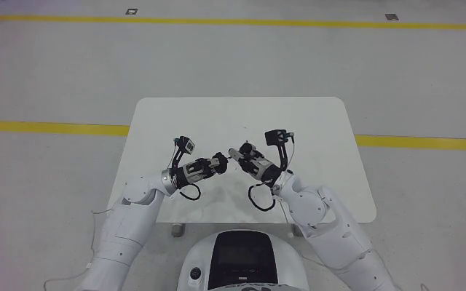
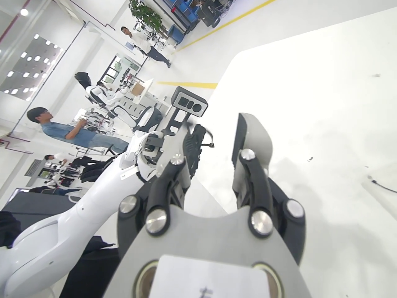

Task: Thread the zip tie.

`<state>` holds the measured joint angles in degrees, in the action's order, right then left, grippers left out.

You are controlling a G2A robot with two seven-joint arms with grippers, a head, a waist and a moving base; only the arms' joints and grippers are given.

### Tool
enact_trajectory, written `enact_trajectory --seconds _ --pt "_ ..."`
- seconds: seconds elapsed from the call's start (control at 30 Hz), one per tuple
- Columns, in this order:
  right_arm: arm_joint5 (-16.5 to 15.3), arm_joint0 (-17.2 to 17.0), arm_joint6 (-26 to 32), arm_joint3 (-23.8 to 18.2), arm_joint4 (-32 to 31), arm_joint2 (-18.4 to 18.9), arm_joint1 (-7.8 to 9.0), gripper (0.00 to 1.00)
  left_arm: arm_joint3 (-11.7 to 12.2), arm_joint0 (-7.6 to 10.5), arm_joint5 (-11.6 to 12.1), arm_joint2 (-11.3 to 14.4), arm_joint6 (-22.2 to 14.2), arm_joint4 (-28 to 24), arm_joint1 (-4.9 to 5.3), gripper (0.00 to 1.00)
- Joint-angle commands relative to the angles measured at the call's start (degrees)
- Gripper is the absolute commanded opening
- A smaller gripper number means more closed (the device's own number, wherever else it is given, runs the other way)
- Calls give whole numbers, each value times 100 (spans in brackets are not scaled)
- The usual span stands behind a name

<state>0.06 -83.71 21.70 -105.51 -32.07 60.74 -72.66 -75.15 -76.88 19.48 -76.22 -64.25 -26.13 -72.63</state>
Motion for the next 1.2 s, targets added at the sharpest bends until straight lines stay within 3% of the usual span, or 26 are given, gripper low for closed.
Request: enact_trajectory --seconds 0.0,0.4,0.47,0.67,0.9,1.17 --pt "5 -62 -55 -93 -86 50 13 100 0 0 0 0 0 0 0 0" --pt "-70 -182 -120 -240 -287 144 45 100 0 0 0 0 0 0 0 0" --pt "-76 -163 -204 -243 -465 166 51 100 -51 -33 -285 59 136 -345 -13 0" --pt "-36 -388 -1268 -378 -2758 67 120 100 -83 -33 -1080 -52 -170 -1201 43 0" --pt "-266 -559 -2165 -319 -4068 -41 160 100 -78 -12 -1994 -164 -408 -1918 113 0" --pt "-285 -586 -2234 -273 -4197 -68 162 100 -82 -13 -2035 -153 -336 -1941 114 0"
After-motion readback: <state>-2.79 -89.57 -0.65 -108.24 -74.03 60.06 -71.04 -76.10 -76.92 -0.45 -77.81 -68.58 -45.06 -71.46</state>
